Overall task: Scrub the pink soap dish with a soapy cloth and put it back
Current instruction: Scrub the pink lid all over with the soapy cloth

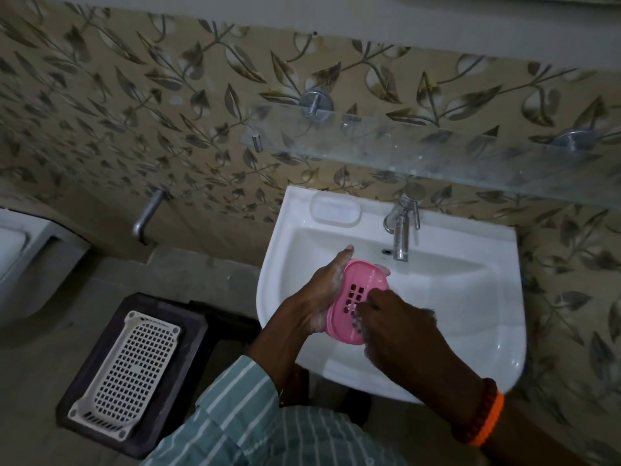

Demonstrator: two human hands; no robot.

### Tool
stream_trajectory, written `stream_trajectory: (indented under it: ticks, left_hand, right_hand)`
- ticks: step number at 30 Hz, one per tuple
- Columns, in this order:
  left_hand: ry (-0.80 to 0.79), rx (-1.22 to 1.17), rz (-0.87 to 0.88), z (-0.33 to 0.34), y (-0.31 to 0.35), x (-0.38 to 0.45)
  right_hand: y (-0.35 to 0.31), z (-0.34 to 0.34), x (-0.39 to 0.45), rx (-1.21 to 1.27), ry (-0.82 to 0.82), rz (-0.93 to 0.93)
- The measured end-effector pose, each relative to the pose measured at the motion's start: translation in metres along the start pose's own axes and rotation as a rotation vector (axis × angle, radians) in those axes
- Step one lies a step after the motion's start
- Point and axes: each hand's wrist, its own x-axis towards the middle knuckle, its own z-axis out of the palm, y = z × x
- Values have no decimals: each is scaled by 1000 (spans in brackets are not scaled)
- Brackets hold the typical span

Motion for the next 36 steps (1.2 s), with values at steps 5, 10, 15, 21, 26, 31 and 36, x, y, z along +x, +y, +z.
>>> stream_trajectory:
  ticks: [5,10,15,21,26,31,36]
  left_hand:
    - [-7,23,-36,4,-3,-4]
    - [76,26,-78,8,-1,0]
    - [93,36,-108,2,1,5]
    - [47,92,-139,8,3,0]
    - [-18,168,-194,12,3,-2]
    - [-45,165,-155,12,15,-9]
    - [-33,220,-127,7,18,-12]
  right_hand:
    - [-6,10,-8,166,-91,-59]
    - [-4,-7,-4,-33,-25,-68]
    - [-6,8,-2,38,-84,-159]
    - [8,4,-6,107,-130,-313]
    - [10,-10,-14,-53,-111,-512]
    - [19,-18,-8,-129,-5,-468]
    - [15,-28,1,-145,55,-300]
